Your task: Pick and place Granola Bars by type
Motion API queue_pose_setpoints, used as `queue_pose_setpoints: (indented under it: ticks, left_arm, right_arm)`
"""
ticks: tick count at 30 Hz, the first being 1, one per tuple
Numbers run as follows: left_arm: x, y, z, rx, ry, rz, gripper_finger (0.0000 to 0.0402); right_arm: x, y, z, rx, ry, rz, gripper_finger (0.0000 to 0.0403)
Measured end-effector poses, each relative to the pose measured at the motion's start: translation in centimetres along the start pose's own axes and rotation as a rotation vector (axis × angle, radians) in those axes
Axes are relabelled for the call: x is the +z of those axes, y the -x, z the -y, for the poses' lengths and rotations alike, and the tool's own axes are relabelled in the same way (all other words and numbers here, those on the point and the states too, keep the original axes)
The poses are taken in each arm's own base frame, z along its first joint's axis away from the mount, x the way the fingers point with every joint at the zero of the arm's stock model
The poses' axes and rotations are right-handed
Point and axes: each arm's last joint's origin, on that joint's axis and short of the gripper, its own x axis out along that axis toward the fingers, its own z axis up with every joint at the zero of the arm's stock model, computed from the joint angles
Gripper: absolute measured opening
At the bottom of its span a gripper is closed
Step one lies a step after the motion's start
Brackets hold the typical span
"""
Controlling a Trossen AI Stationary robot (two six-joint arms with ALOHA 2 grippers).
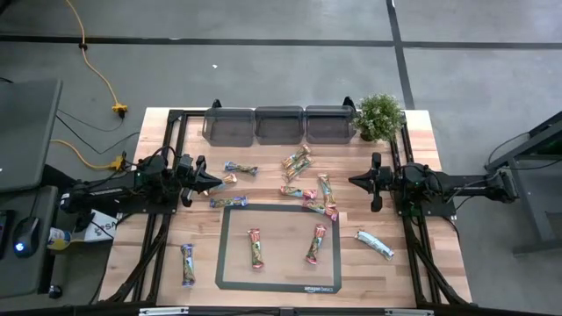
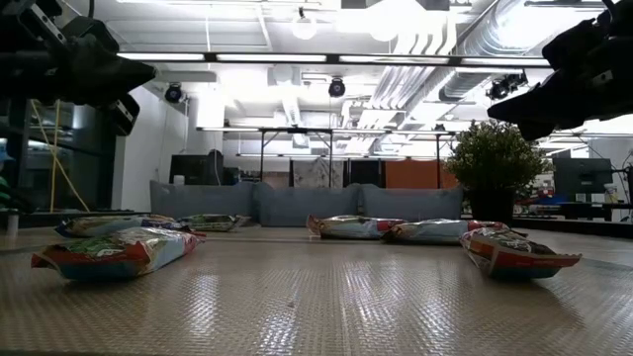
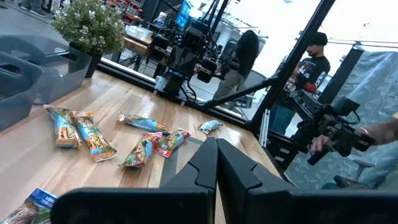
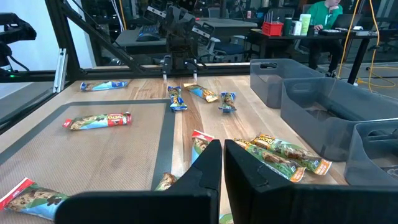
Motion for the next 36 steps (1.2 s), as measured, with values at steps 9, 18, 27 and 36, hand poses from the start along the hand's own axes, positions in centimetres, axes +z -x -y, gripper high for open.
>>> queue_pose_setpoints:
  ticks: [9, 18, 27, 36]
  left_arm:
    - [0.0, 0.0, 0.0, 0.0, 0.0, 0.0, 0.0001]
    - [0.0, 0.0, 0.0, 0.0, 0.0, 0.0, 0.0001]
    - [0.0, 0.0, 0.0, 0.0, 0.0, 0.0, 0.0001]
    - [0.0, 0.0, 0.0, 0.0, 0.0, 0.0, 0.0001]
  right_arm:
    - [0.0, 0.0, 0.0, 0.0, 0.0, 0.0, 0.0002]
    - [0.0, 0.0, 0.0, 0.003, -0.056, 0.0, 0.0003]
    - [0.5, 0.0, -0.2, 0.055, -0.102, 0.028, 0.0003]
    - [3.4, 0.7, -0.3, 0.089, -0.103, 0.099, 0.0003]
